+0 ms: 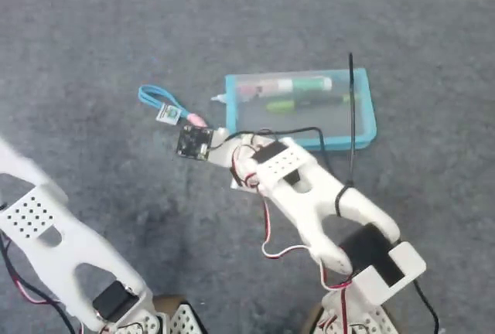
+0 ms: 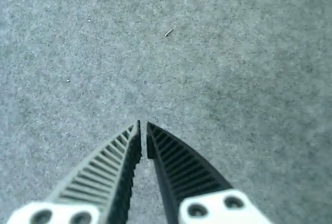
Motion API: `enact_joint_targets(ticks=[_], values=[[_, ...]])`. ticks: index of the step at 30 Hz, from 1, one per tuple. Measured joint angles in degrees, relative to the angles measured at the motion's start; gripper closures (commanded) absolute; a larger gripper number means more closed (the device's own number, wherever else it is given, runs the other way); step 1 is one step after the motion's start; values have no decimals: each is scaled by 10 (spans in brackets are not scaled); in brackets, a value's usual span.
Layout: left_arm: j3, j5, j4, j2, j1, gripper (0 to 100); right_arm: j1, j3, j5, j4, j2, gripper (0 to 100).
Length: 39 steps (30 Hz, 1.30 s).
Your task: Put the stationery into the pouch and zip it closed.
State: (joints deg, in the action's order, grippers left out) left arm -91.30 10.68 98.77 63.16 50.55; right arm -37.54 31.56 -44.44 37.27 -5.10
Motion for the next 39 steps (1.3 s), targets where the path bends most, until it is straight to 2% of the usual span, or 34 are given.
enact_joint_targets(ticks=[9, 12, 17, 23, 28, 34, 39], values=[[0, 1, 0, 0, -1, 986, 3, -1, 2, 4, 45, 800], [0, -1, 0, 0, -14, 987, 3, -1, 27, 6, 73, 800], [0, -65, 0, 0, -44, 987, 3, -1, 83, 36, 104, 799], [23, -102, 0, -1, -76, 987, 3, -1, 117, 37, 106, 797], [195, -110, 0, -89, -109, 987, 3, -1, 120, 33, 106, 800], [516, -113, -1, -287, -202, 985, 3, -1, 121, 31, 106, 800], [782, -130, -86, -411, -277, 986, 3, 4, 142, 19, 106, 799]])
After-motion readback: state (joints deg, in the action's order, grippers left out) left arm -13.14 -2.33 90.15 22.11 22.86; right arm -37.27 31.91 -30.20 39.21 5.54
